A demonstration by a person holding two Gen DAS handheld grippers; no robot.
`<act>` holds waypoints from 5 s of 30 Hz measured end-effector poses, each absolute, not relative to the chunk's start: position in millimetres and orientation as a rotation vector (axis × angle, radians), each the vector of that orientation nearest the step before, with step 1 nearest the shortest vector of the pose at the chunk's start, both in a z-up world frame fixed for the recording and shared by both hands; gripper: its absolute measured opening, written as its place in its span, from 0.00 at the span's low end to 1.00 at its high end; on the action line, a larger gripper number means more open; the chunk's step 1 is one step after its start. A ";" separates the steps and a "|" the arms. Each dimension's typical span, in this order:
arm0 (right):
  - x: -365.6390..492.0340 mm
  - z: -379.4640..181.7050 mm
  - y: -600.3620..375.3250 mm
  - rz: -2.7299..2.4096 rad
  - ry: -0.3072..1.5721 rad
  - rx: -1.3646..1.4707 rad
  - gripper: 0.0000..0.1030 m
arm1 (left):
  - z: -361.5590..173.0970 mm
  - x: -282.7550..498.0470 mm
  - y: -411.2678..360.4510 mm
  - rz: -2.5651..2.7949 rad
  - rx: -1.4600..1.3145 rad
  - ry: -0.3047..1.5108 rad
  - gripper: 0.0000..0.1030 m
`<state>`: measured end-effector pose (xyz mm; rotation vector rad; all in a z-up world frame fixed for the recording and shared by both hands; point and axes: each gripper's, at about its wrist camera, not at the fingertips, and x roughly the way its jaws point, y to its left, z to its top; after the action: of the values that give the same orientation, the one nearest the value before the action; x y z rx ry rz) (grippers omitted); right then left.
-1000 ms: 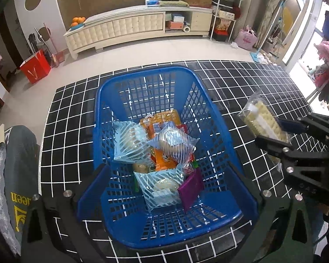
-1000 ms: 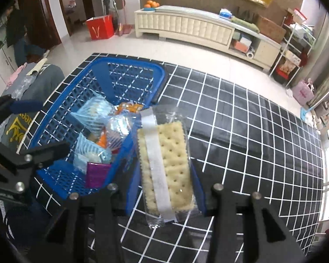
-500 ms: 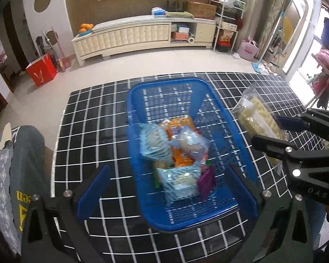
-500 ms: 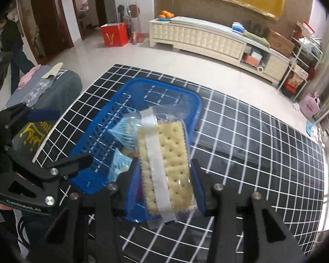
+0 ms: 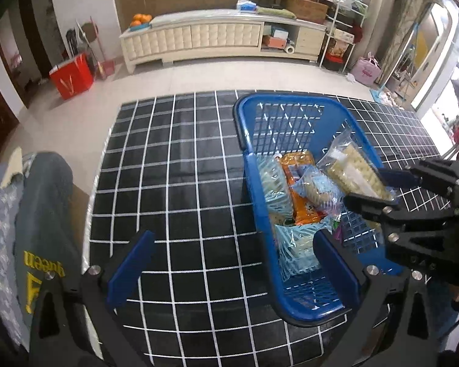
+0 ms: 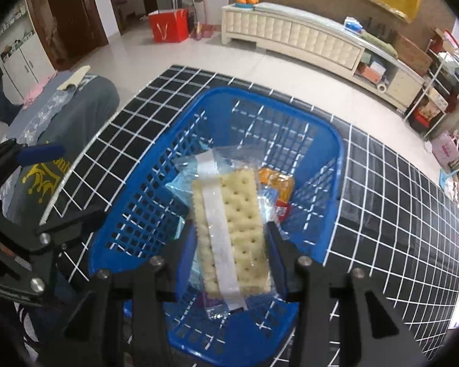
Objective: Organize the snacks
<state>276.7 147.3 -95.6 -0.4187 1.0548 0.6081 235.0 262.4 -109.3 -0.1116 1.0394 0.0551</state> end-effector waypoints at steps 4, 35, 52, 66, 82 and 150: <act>277.9 -109.8 153.8 0.617 1.077 -0.431 0.47 | -120.1 239.5 270.1 0.066 -0.116 1.056 1.00; 234.3 -55.3 97.1 0.599 0.951 -0.357 0.80 | -68.3 189.4 241.3 0.032 -0.126 0.905 1.00; 96.7 56.3 -44.0 0.422 0.511 -0.125 1.00 | 29.7 59.6 119.3 -0.046 -0.125 0.540 1.00; -9.1 96.0 -83.3 0.320 0.287 -0.146 1.00 | 61.3 -28.0 60.8 0.027 -0.010 0.353 1.00; -14.1 86.1 -87.4 0.325 0.329 -0.117 1.00 | 55.0 -41.5 50.5 0.014 -0.007 0.372 1.00; -19.8 77.1 -80.2 0.307 0.387 -0.122 1.00 | 50.0 -50.1 52.0 0.023 -0.016 0.395 1.00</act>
<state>-19.8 -80.2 77.1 -0.1223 0.3874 0.3069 -50.1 52.0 50.0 -0.0165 0.3953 0.0230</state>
